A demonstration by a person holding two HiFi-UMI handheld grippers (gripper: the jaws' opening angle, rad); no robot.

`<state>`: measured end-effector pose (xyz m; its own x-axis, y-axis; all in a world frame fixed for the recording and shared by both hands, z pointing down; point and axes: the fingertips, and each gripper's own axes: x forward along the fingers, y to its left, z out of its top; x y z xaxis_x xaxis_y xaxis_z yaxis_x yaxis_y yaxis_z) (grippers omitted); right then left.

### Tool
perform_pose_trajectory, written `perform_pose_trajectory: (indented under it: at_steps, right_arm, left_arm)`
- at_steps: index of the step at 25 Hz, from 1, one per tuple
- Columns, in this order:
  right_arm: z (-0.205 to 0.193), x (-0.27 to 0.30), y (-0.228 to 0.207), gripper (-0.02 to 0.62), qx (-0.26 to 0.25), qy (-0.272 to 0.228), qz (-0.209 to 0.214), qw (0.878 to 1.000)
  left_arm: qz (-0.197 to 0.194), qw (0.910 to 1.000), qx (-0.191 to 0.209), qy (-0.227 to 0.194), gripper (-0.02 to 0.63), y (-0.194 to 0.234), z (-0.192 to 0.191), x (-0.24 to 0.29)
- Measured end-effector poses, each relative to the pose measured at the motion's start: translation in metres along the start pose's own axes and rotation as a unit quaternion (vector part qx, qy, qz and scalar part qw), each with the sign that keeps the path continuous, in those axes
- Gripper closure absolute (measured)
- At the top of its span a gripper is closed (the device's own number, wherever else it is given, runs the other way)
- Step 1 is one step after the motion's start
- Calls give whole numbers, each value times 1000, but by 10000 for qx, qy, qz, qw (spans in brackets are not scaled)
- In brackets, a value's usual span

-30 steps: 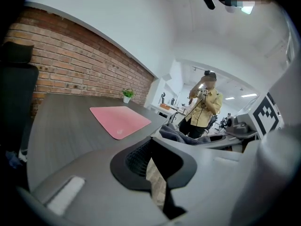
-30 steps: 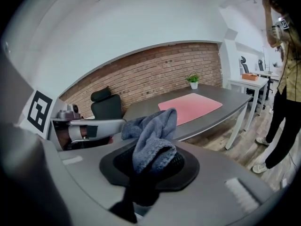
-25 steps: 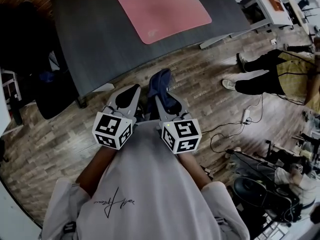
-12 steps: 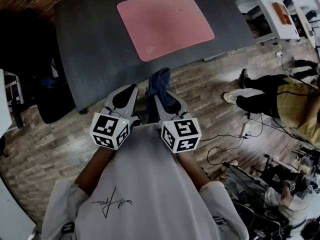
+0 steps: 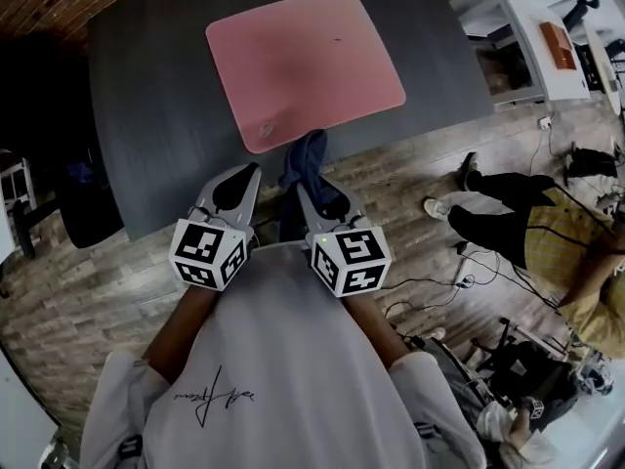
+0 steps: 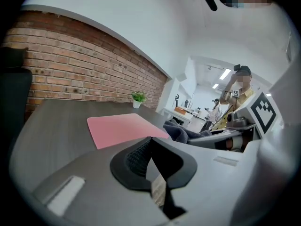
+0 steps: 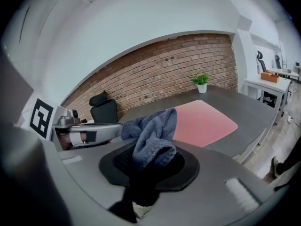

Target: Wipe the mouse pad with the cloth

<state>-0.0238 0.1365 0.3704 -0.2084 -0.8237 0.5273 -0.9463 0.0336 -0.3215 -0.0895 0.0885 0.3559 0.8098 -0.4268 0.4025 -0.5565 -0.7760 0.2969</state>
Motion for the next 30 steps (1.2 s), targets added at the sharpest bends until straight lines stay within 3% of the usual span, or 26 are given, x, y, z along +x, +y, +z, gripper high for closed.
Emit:
perform_pose_trajectory:
  at_steps: [6,12,20,25,30]
  right_arm:
    - [28,12,-40,497,-92,-8,177,9998]
    - [48,24,-74,495,-233,27,439,9988]
    - [44,35,-100,495,-392,284,842,9953]
    - [41,43,-118,495,-457,404,849,9945]
    - [39,49,-149,495,-478,530,664,9952]
  left_arm:
    - [177,9998,-90,30,601,-3,10,39]
    - [417,9977,-464,-275,603,-5,27,71]
    - [851,9952,-426,-243,603,-11,26,87]
    - [1062,9926,-565,-181,603,-5,17,86]
    - [956,9940,-516,-119,603,-15,12,95]
